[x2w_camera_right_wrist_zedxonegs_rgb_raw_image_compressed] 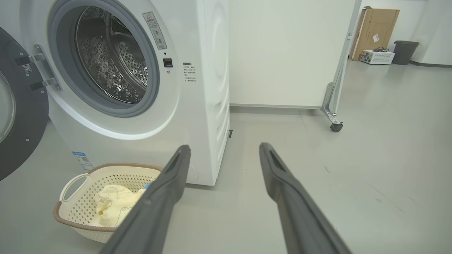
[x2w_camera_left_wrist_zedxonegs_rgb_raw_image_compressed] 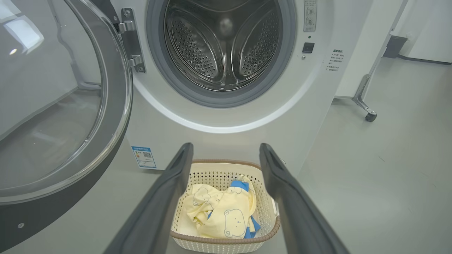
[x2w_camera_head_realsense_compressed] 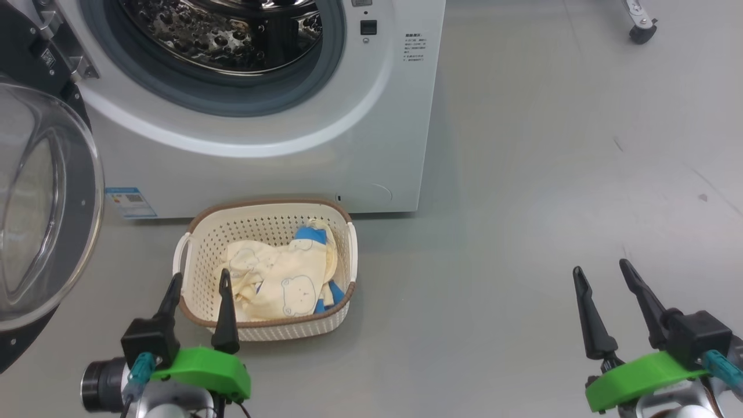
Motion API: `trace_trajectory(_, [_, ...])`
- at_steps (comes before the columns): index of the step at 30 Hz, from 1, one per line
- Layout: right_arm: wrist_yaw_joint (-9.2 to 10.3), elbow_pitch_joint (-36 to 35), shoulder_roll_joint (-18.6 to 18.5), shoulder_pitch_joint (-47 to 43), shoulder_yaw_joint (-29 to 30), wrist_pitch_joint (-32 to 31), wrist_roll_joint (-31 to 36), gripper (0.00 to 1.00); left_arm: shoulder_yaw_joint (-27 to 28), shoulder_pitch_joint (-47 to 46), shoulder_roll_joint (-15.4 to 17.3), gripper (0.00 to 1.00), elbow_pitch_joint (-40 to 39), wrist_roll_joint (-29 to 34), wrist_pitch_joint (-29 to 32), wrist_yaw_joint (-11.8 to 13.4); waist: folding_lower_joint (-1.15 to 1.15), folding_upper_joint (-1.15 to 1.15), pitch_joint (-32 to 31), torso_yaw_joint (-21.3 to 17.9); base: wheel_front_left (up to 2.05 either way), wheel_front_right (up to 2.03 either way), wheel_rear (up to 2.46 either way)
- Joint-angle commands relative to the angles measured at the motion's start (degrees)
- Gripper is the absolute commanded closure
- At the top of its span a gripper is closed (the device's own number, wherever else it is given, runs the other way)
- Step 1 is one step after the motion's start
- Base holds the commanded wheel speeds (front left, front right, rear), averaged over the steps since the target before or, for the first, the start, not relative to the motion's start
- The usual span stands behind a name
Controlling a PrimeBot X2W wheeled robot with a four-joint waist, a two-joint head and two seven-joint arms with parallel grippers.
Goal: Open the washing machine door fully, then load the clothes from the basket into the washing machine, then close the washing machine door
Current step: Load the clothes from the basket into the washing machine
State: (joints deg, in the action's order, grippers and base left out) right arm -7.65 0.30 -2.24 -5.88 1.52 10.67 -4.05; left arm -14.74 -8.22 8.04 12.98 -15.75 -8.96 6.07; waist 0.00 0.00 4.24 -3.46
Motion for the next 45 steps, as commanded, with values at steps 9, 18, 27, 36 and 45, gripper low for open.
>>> trace_trajectory(9, [0.16, -1.67, -0.64, 2.41, -0.97, 0.8, -0.43, 0.0, 1.81, -1.38, 1.43, 0.0, -2.04, -0.35, 0.13, 0.85, 0.0, 0.0, 0.29, 0.39, 1.82, -1.82, 0.0])
trace_trajectory(18, [0.16, -1.33, -0.64, 2.88, -0.86, 0.87, -0.54, 0.0, 0.93, -1.1, 1.04, 0.0, -2.01, -0.62, -0.02, 1.06, 0.0, 0.0, 0.32, 1.11, 1.35, -1.35, 0.0])
trace_trajectory(27, [0.16, -1.28, -0.64, 3.33, -0.74, 0.91, -0.52, 0.0, 0.42, -0.83, 1.29, 0.0, -2.69, -0.65, 0.33, 1.58, 0.0, 0.0, 0.85, 1.85, 0.22, -0.22, 0.0])
trace_trajectory(36, [0.16, -0.98, -0.64, 3.69, -0.82, 0.98, -0.54, 0.0, 0.21, -0.85, 1.58, 0.0, -2.74, -0.89, 0.38, 1.84, 0.0, 0.0, 1.03, 1.97, 0.0, 0.0, 0.0])
trace_trajectory(45, [0.16, -0.8, -0.64, 4.07, -0.9, 1.02, -0.52, 0.0, -0.3, -1.18, 1.69, 0.0, -2.73, -1.03, 0.41, 2.08, 0.0, 0.0, 1.63, 1.96, 0.0, 0.0, 0.0])
